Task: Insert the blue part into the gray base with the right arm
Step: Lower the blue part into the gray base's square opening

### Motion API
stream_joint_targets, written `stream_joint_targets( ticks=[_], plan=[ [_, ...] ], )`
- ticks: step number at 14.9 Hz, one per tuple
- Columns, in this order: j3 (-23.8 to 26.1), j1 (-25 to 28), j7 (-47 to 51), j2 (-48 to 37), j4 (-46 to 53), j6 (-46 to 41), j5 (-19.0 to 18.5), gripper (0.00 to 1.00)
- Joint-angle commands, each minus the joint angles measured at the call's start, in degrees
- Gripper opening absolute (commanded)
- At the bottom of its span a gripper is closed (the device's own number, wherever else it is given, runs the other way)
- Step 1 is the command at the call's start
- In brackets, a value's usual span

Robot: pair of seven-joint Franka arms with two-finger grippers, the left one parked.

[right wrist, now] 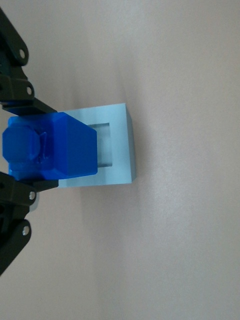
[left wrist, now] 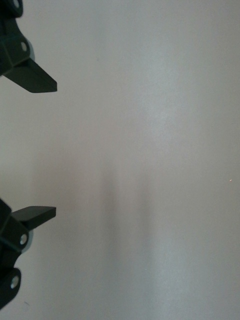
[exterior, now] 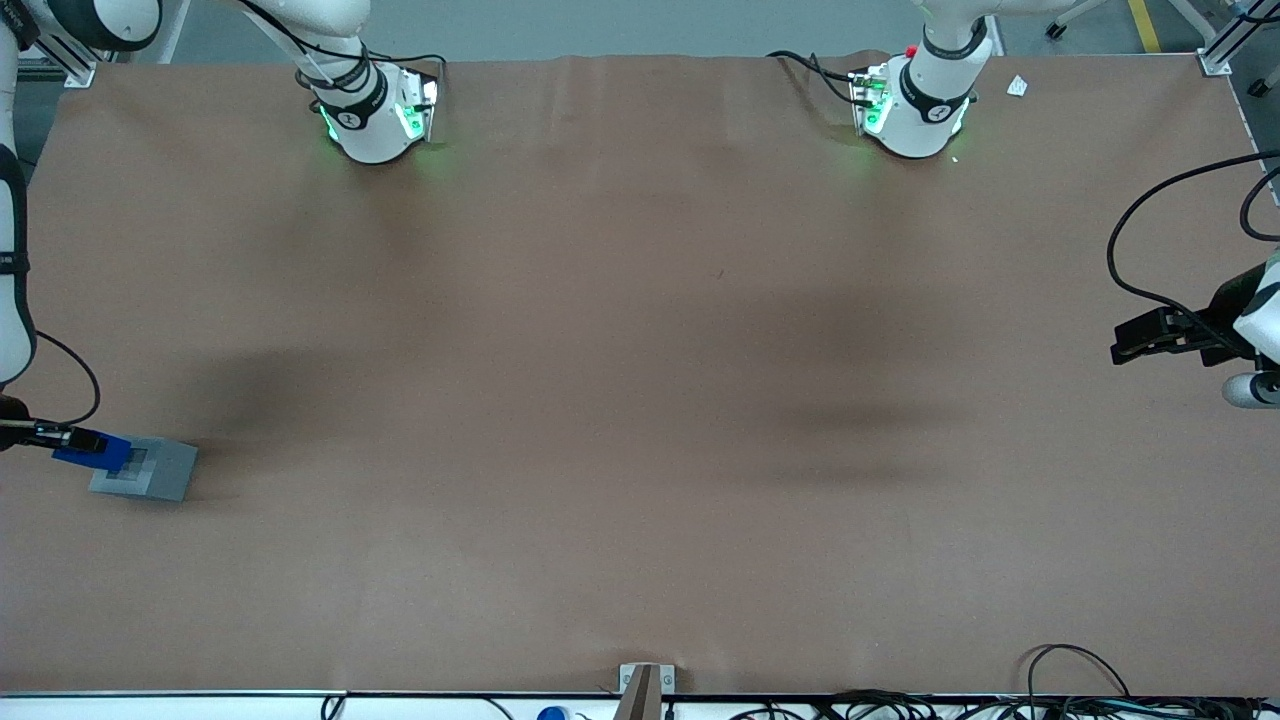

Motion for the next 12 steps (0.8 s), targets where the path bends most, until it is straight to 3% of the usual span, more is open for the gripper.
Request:
stream_joint_targets(
  ticks=[1,4,8,12],
  plan=[
    [0.47,0.15,0.73,0.92,1.52,-0.90,-0.16,0.00],
    [0.47,1.03,0.54,1.97,2.21,-2.73,-0.26,0.00],
    [0.56,1.03,0.63,7.15,12.75,-11.17,-0.17,0.00],
    [0.47,1.03,0.55,7.51,13.99,-11.27,-0.26,0.00]
  ],
)
